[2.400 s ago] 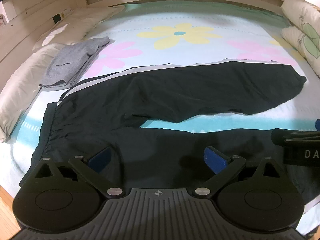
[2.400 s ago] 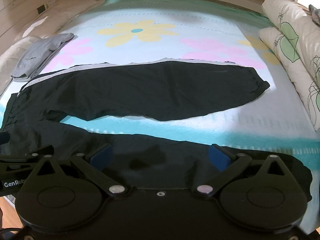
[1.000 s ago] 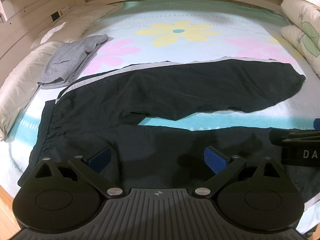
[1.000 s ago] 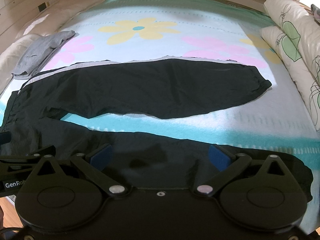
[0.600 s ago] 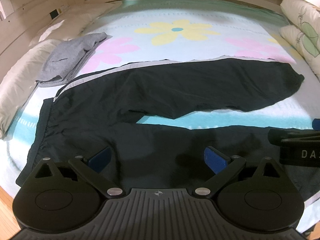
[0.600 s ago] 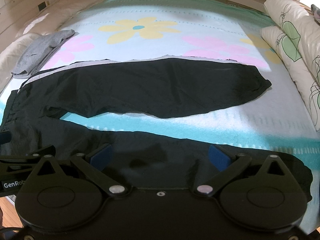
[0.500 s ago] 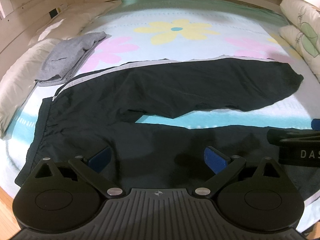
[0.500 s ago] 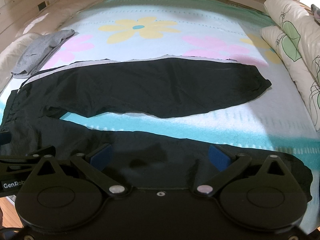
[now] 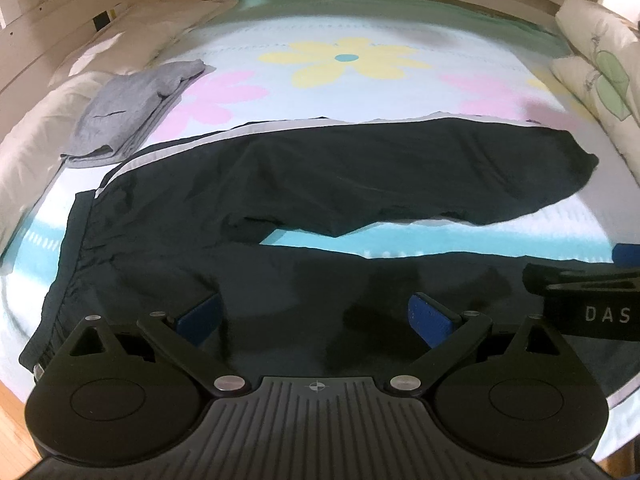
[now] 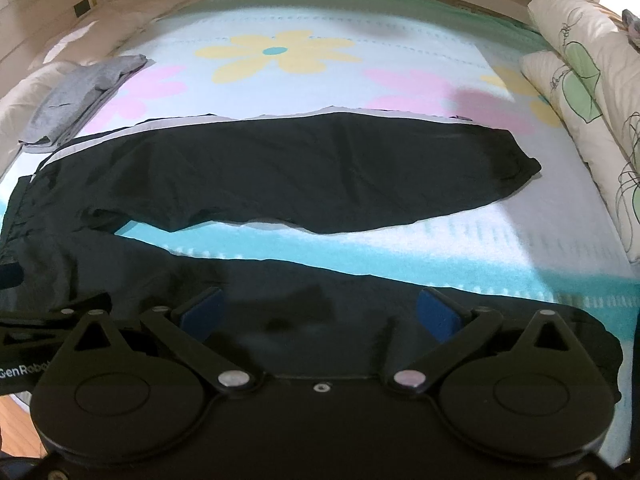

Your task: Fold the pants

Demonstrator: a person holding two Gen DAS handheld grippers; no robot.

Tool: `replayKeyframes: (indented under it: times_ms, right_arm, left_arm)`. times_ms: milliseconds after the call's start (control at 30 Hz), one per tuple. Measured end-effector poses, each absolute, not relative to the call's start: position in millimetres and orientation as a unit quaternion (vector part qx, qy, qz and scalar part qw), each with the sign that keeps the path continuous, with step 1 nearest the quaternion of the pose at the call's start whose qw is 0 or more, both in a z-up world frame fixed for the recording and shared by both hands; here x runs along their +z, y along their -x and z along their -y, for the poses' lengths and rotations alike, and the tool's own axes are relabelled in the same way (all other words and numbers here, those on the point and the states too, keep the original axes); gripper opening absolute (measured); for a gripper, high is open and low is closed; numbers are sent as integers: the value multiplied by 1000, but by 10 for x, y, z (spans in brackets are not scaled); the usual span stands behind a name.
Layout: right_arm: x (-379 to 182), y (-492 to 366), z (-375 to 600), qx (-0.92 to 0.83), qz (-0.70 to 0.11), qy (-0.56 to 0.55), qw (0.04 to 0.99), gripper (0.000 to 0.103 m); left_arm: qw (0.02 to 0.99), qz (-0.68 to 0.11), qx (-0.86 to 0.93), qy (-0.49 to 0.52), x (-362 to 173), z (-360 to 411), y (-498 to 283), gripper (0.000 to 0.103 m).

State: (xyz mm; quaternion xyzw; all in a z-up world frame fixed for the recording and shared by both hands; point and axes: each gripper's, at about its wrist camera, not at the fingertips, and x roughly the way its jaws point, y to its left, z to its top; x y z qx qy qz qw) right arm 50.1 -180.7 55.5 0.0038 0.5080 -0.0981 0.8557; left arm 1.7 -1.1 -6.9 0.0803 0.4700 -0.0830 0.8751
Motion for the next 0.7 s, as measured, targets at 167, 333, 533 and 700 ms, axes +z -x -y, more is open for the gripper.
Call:
replayKeyframes:
  times_ms: [167,333,533,700]
  right_arm:
    - [554,-502,1807,-98,-510,3,855,102]
    - [549,-507,1803,-98,-510,9,854,102]
    - [496,-564,1794,-107,-537,25,837,102]
    - [497,-537,1863,-92,-536,-4,839,98]
  left_arm:
    - [876,-468,-82,-85,-77,15,-8,100]
    - [875,-470,-82,-84,-77,9,-9,100]
    - [874,-472,-79,-82,-84,-4,-24,92]
    - [875,-473,-72,-73,-83,-39,-54,92]
